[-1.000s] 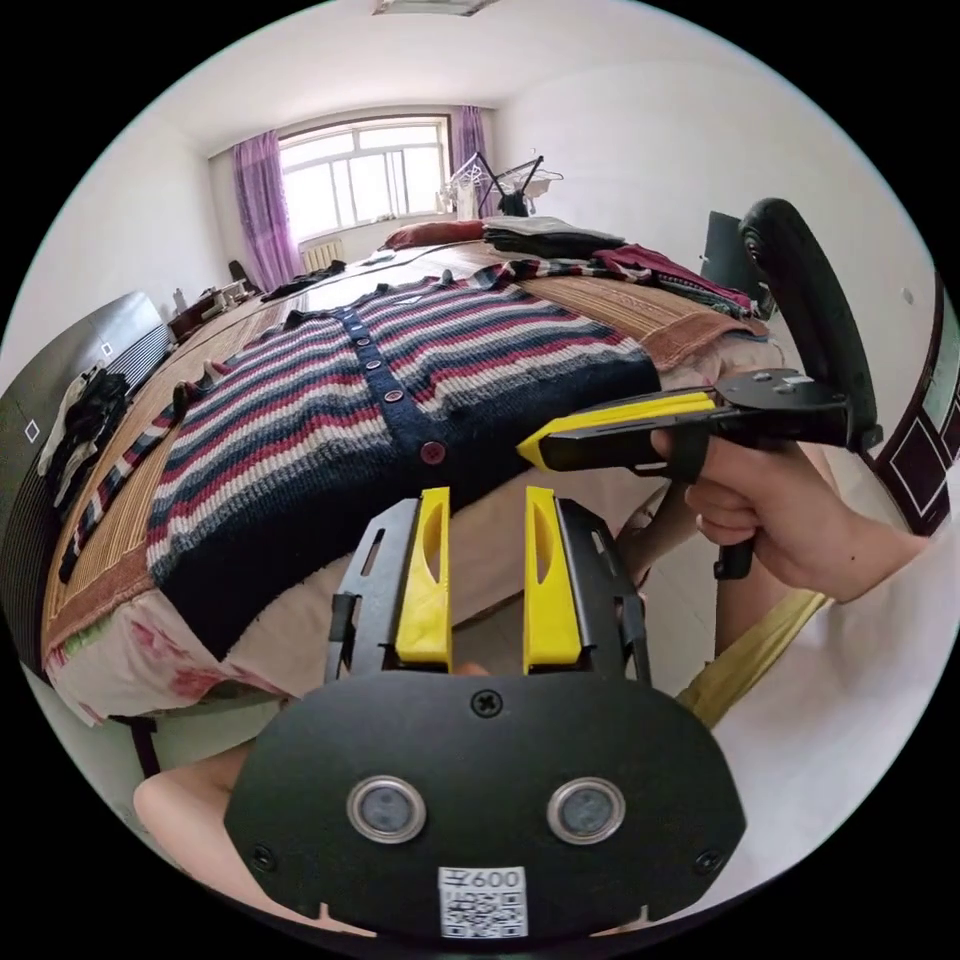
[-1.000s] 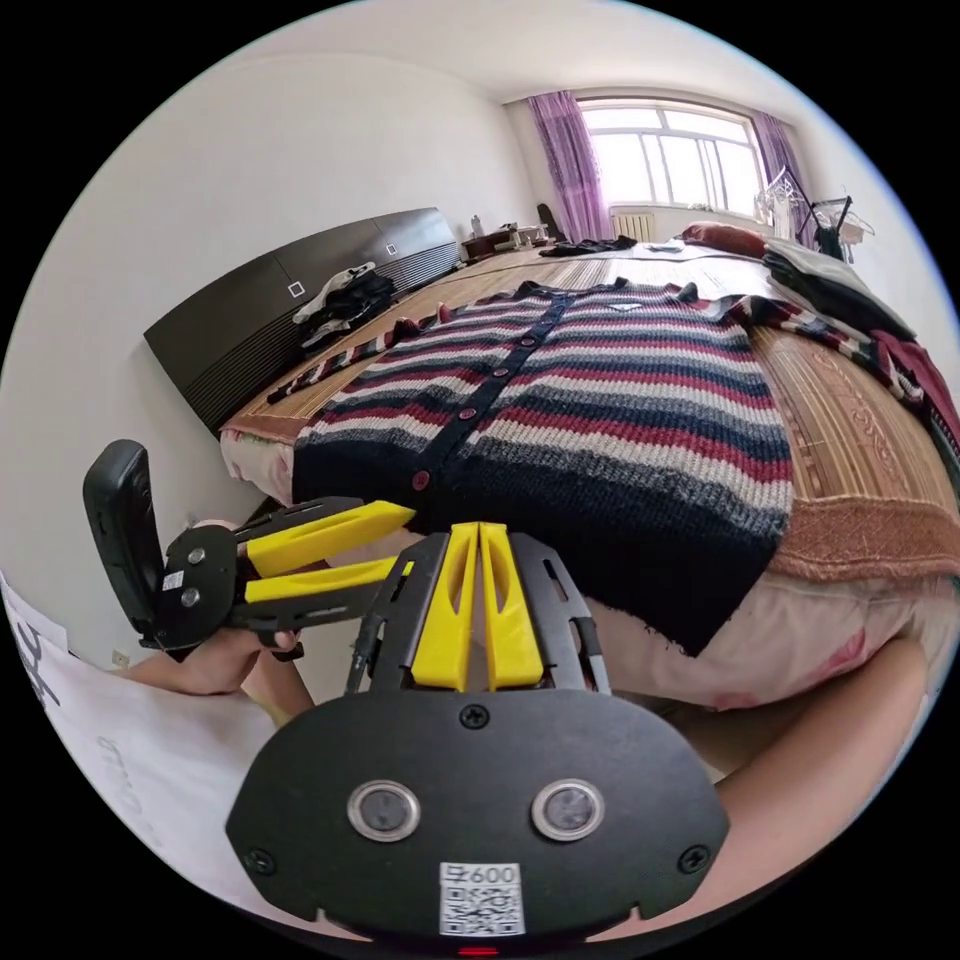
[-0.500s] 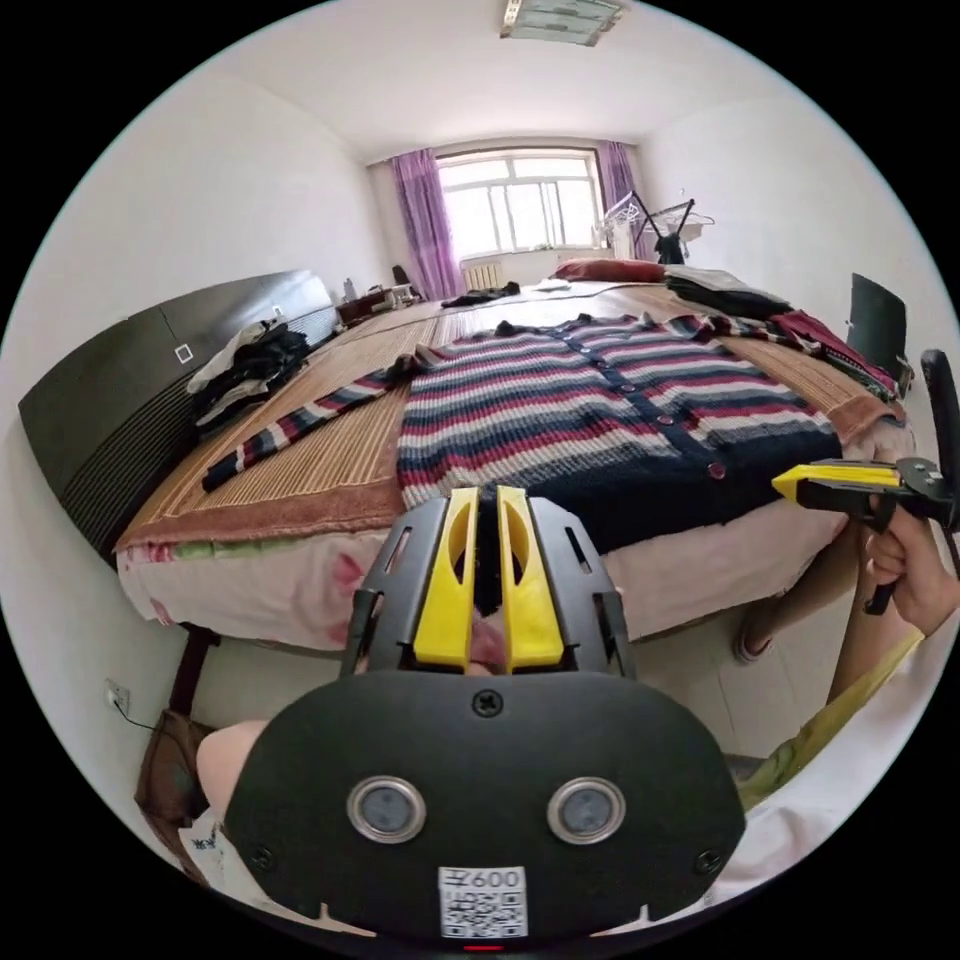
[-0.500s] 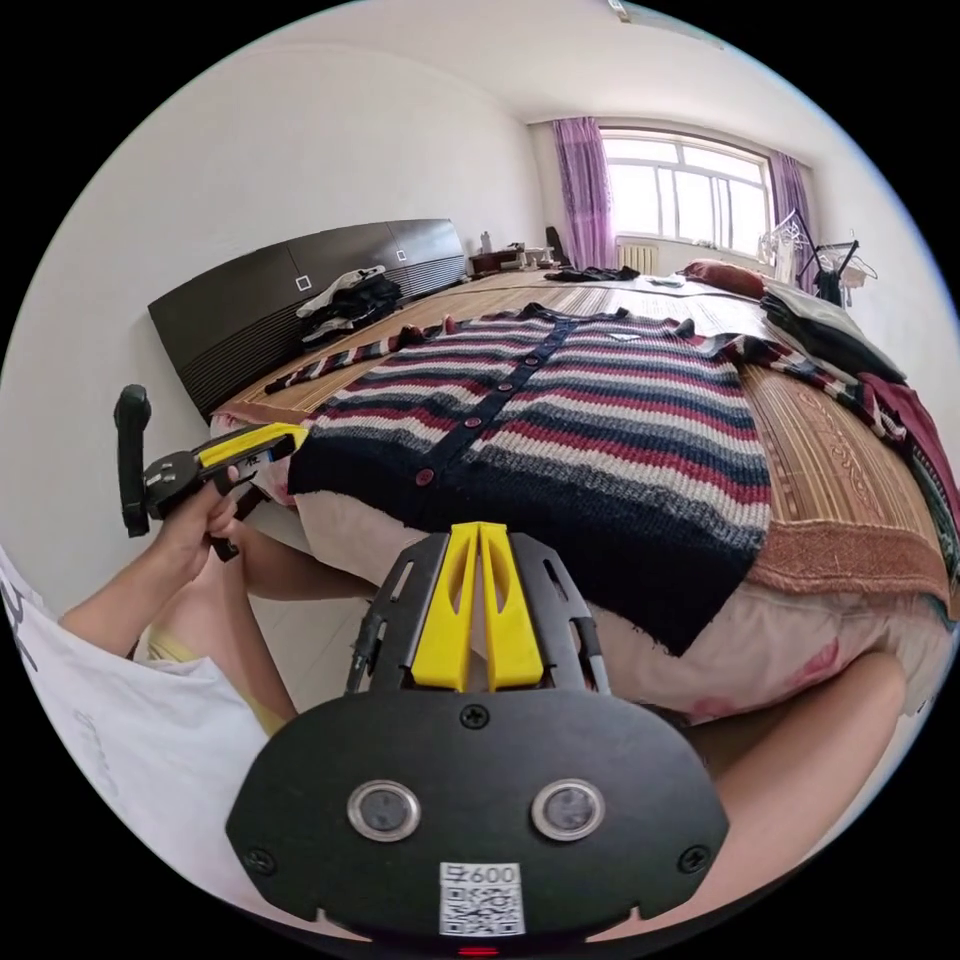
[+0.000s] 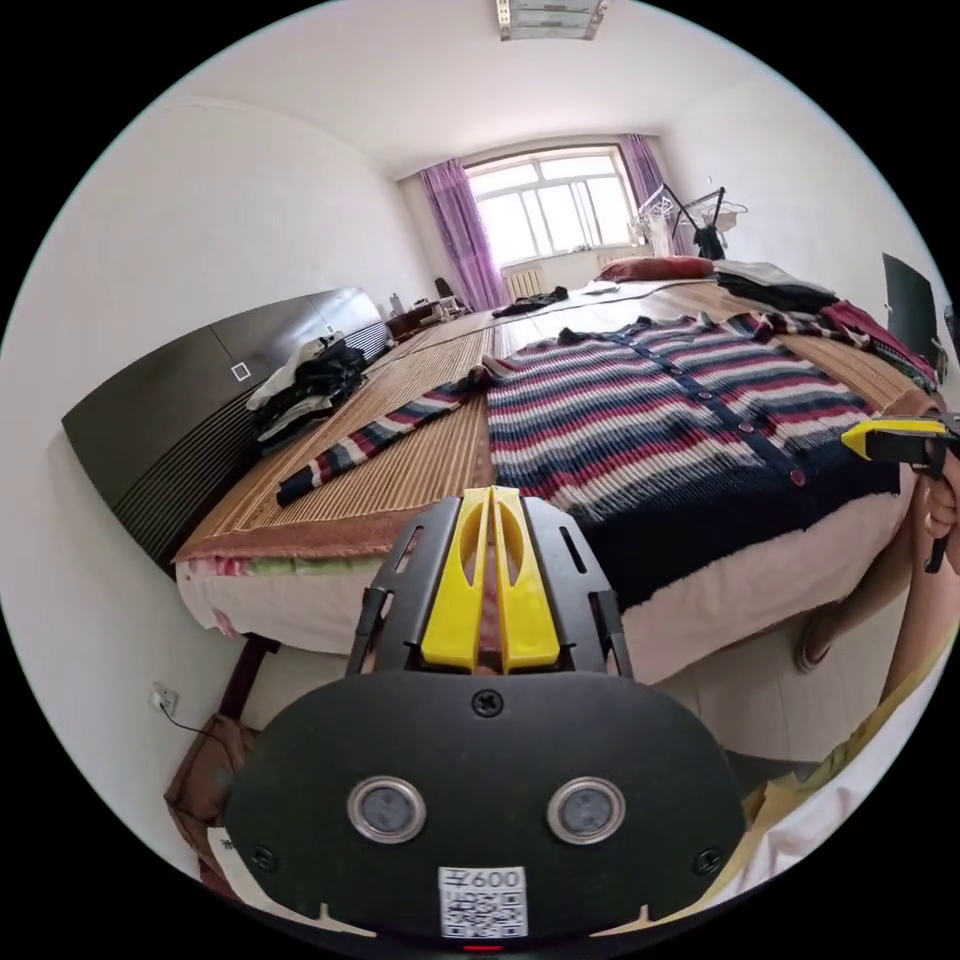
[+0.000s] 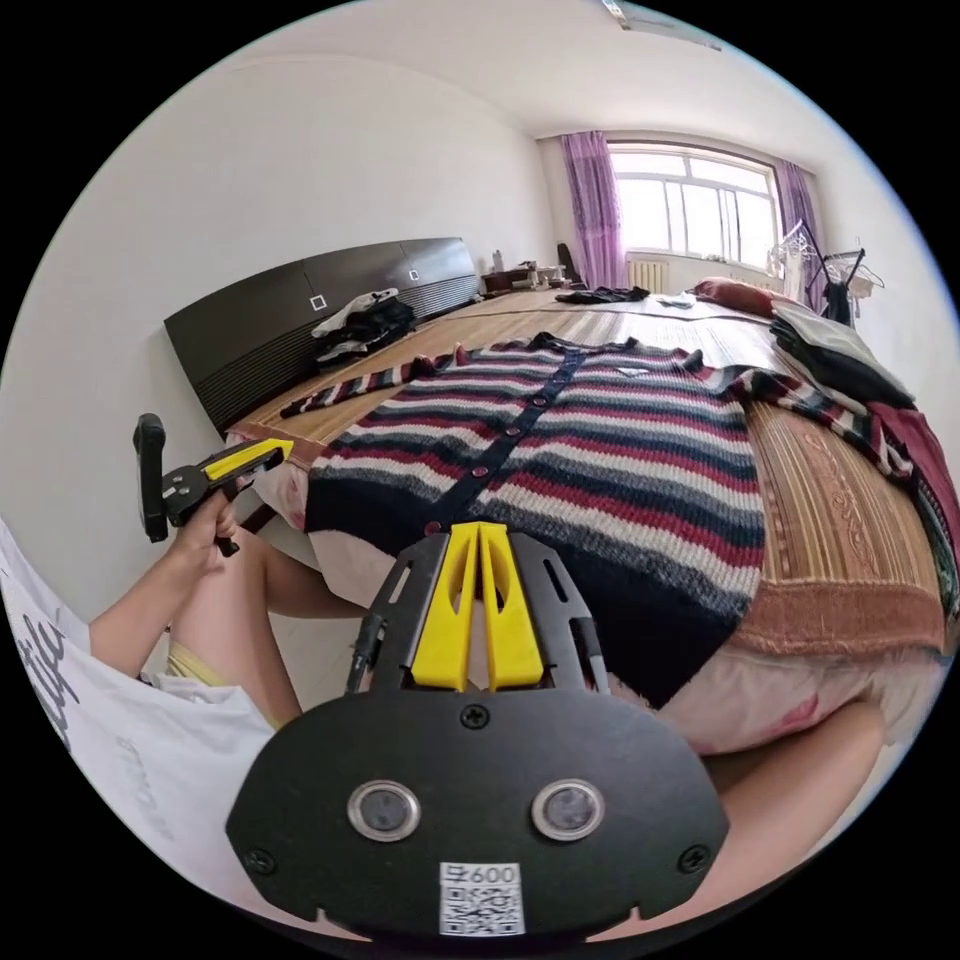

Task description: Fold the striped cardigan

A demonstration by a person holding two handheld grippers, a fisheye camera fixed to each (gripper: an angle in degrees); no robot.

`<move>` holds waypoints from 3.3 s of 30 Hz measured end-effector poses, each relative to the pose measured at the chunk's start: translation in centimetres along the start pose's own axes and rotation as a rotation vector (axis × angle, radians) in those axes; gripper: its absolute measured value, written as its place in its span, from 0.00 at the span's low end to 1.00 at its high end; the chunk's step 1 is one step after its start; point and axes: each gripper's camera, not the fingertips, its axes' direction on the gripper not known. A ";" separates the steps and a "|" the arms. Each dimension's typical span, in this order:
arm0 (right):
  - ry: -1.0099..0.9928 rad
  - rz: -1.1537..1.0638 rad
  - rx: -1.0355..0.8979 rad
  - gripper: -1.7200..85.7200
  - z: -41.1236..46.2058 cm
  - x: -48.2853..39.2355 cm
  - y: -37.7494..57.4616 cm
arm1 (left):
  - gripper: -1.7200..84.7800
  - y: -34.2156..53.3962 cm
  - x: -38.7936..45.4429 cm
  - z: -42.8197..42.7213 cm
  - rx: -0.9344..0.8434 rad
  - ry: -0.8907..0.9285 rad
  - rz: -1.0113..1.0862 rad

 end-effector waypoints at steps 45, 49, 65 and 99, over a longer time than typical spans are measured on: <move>-0.077 -0.058 0.028 0.01 16.0 -1.9 -23.9 | 0.03 -22.6 -31.4 34.7 -0.479 -0.819 -0.162; 0.054 0.039 0.099 0.01 7.0 7.2 -25.3 | 0.03 -24.6 -31.6 27.8 -0.250 -0.866 -0.392; 0.155 0.265 -0.235 0.01 21.0 42.1 -35.7 | 0.03 -54.9 -0.7 50.8 -0.461 0.118 0.313; 0.495 0.526 0.012 0.06 -17.6 47.8 -7.8 | 0.03 -32.0 3.5 -1.2 0.284 -0.102 0.419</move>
